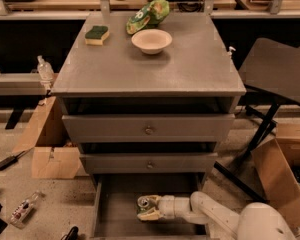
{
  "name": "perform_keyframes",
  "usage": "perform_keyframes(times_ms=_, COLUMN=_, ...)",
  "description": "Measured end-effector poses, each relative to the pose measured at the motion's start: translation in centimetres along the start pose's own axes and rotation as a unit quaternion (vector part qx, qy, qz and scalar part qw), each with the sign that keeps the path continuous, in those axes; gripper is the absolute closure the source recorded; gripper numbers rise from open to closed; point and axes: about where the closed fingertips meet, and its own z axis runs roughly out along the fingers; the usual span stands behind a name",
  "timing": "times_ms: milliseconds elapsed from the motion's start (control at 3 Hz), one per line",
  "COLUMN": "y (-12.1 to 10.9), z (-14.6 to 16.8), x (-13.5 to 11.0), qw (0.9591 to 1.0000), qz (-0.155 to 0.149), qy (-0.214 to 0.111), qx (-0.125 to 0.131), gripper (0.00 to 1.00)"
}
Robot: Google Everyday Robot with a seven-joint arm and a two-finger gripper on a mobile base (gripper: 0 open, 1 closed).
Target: Place green can into bottom drawer
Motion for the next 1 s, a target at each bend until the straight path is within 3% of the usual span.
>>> perform_keyframes(times_ms=333, y=-0.4, z=3.7, x=2.3, qw=0.9992, qz=0.001, qy=0.0, qx=-0.039, gripper=1.0)
perform_keyframes(times_ms=667, y=-0.6, z=6.8, x=3.9, qw=0.998, qz=0.003, qy=-0.006, qx=-0.062, gripper=1.0)
perform_keyframes(times_ms=1000, y=-0.9, z=8.4, x=4.8, qw=0.9984, qz=0.002, qy=-0.012, qx=-0.054, gripper=1.0)
